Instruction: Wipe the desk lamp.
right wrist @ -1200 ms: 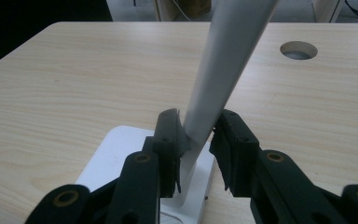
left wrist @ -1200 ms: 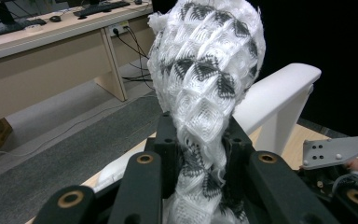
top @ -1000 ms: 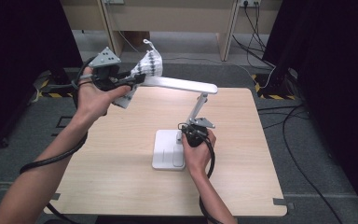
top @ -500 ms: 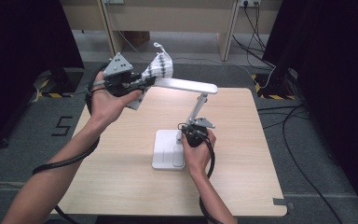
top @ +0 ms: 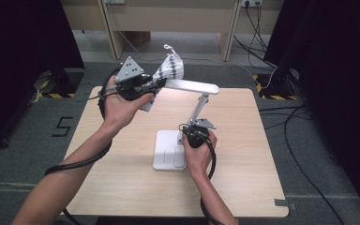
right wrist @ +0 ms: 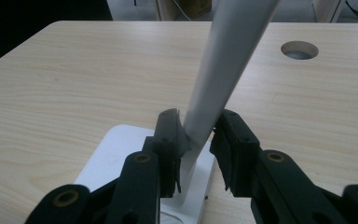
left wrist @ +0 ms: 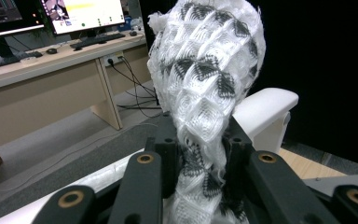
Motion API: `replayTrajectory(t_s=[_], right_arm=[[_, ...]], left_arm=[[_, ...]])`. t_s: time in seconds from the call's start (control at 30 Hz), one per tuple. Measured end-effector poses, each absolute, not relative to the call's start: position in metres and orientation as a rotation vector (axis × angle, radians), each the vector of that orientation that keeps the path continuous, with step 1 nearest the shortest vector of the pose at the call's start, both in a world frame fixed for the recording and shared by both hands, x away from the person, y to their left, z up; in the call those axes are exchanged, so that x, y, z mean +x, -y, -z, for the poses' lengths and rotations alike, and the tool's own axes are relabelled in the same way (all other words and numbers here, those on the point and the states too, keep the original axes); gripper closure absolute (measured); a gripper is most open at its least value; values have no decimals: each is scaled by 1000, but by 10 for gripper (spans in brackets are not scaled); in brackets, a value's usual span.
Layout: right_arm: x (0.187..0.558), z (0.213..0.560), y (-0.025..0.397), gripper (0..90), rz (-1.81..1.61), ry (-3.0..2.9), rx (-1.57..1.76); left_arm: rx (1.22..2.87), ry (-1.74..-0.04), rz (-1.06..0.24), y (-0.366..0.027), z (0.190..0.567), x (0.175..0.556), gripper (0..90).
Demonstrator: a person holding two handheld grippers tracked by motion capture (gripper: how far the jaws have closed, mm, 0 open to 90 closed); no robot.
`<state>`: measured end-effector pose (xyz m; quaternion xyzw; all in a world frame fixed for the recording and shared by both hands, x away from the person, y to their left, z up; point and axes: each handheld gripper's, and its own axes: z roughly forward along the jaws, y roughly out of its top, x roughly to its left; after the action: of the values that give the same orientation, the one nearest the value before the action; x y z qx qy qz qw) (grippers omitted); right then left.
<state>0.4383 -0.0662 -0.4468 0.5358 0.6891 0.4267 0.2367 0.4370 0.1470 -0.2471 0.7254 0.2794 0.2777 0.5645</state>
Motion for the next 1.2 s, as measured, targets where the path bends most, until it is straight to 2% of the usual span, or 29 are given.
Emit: replayTrajectory(t_s=[1.2], right_arm=[[438,451,65,705,-1163,-1899,1460]], left_arm=[[1710,-616,-599,-85,257,441,728]])
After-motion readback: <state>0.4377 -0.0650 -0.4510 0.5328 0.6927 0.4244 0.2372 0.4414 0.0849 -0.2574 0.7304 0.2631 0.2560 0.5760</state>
